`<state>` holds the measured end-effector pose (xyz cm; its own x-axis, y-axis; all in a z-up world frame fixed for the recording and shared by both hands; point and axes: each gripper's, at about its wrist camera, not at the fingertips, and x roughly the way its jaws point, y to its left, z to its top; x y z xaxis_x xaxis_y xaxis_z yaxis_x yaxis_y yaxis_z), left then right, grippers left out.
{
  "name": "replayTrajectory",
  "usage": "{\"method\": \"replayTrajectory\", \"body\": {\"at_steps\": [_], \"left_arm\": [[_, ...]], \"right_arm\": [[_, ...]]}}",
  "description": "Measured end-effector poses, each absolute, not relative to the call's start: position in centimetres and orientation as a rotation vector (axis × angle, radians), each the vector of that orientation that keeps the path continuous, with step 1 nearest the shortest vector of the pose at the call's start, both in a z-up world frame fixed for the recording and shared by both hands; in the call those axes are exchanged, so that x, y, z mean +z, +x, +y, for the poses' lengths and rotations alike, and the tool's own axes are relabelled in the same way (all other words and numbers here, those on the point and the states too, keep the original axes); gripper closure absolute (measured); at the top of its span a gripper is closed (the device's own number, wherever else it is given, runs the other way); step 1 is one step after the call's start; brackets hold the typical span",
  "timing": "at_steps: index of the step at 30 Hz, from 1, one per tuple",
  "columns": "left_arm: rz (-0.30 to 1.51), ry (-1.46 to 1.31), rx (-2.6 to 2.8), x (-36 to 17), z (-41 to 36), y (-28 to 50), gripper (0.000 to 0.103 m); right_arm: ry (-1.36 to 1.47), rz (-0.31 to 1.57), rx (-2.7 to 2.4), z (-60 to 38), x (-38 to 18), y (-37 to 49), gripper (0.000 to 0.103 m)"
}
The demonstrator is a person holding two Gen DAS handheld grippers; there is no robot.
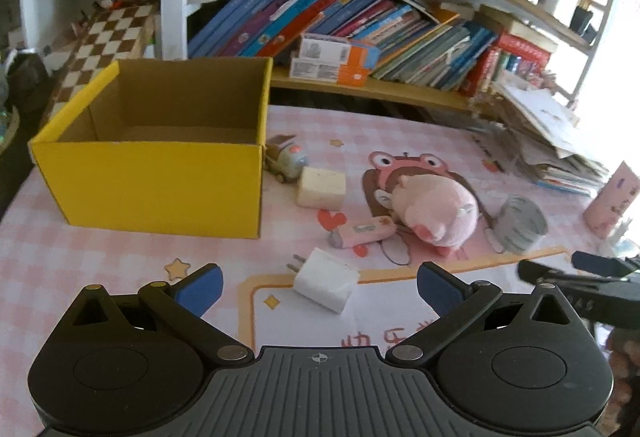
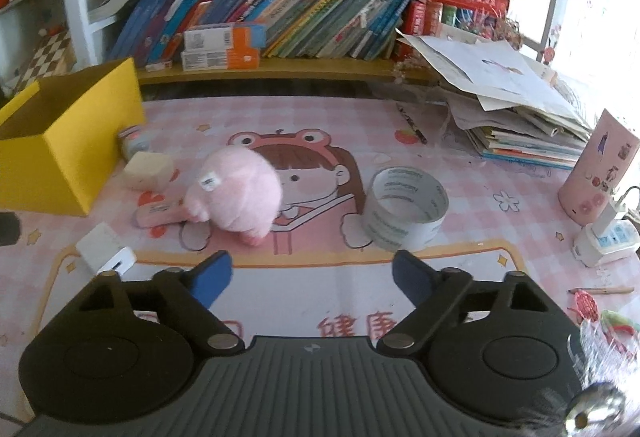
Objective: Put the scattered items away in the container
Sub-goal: 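Close left gripper on white charger while right gripper closes on clear tape roll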
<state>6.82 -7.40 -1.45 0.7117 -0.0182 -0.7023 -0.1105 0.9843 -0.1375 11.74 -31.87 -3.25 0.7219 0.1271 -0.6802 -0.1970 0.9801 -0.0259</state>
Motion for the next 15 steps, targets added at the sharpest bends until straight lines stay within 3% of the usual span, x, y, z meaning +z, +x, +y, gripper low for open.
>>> {"method": "replayTrajectory", "body": {"at_steps": [2,15], "left_arm": [[0.779,-0.151,0.066,-1.5,-7.8,7.1,0.0],[0.898,-0.015,0.062,-3.9,-9.7,10.8,0.0]], "right_arm": [[-0.096,0.746,0.18,-32.4,-3.5,12.5,0.03],[-0.137,0.748,0.171,-34.3,-4.5,18.1,0.046]]}}
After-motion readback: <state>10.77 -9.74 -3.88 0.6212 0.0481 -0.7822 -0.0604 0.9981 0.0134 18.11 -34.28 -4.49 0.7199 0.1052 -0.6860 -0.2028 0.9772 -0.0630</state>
